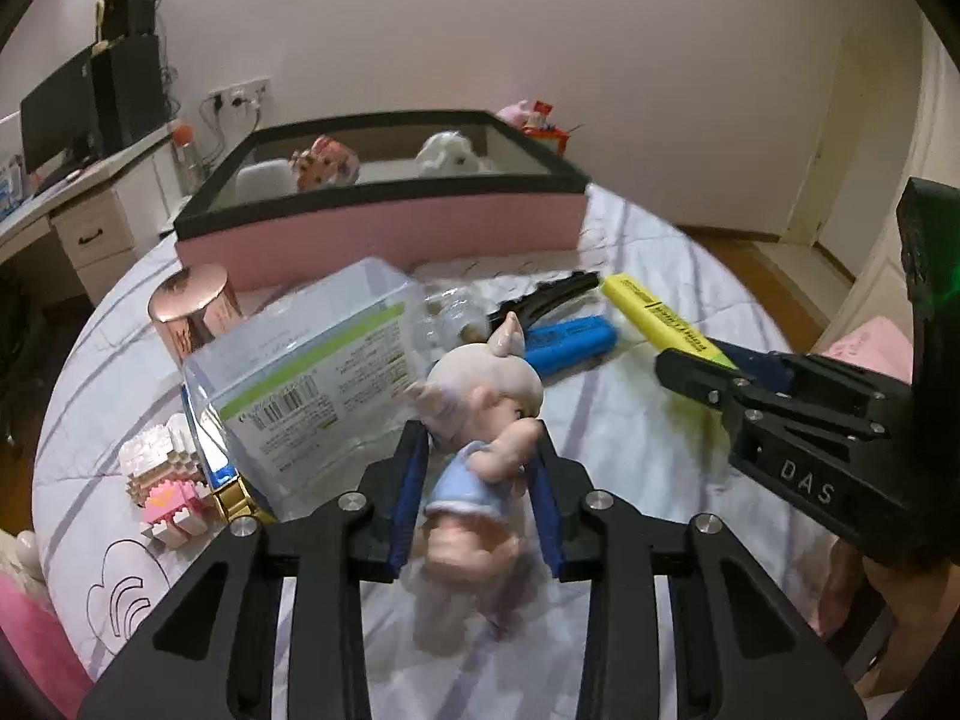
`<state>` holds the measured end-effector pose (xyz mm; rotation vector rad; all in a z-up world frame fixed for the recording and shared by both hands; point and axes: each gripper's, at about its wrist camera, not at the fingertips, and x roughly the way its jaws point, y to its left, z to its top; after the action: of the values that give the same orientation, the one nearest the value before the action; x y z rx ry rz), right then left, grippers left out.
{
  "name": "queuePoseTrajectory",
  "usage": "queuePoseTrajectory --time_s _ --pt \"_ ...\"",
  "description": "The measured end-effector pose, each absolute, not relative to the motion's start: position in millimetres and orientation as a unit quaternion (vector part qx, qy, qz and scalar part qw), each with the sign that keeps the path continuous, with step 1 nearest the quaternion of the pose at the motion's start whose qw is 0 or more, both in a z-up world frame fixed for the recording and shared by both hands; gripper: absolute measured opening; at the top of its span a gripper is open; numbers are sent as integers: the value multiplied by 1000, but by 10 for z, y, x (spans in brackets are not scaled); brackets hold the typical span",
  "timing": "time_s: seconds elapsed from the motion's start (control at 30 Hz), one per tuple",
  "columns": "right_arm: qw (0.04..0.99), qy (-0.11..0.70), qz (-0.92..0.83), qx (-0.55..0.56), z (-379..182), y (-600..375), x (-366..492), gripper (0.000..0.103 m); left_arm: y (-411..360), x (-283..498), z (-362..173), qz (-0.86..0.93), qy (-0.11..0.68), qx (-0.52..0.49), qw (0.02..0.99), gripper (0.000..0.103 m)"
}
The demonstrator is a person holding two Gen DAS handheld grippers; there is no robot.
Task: Organize rigid objects
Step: 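Close the left gripper on the pig doll while the right grips the yellow highlighter, then carry the pig doll and highlighter into the pink box and open both grippers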
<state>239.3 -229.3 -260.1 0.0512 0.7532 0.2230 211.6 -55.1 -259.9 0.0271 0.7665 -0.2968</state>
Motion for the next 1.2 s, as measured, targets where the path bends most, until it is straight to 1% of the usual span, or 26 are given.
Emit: queuePoseTrajectory --time_s 0.1,0.2,0.33,0.4,0.53,0.67,0.7,0.8,0.97,1.2 --pt "928 348 124 46 -2486 -2279 2285 27 -576 2098 -2605 -149 373 25 915 32" --pt "928 349 127 36 -2444 -2209 2256 27 -547 2092 -2701 -158 388 12 908 31" --pt "924 360 126 38 -2515 -2182 2235 27 -568 2086 -2706 -158 387 15 908 32" --pt "920 368 127 37 -2575 -2164 2242 27 -586 2110 -2723 -158 388 14 908 35" --pt "919 370 128 39 -2623 -2141 2218 27 -668 2117 -2786 -151 388 39 908 34" --pt "921 364 129 44 -2615 -2147 2197 27 -620 2074 -2752 -154 379 22 912 33" --pt "922 362 132 46 -2609 -2143 2188 27 -606 2050 -2722 -152 371 21 916 31" --pt "927 346 138 49 -2539 -2111 2129 27 -563 2011 -2631 -154 361 12 920 31" --pt "934 322 148 47 -2398 -2015 2056 27 -493 1892 -2424 -147 321 1 936 31" --pt "947 281 151 32 -2121 -1868 1921 27 -392 1767 -2070 -123 273 8 954 31"
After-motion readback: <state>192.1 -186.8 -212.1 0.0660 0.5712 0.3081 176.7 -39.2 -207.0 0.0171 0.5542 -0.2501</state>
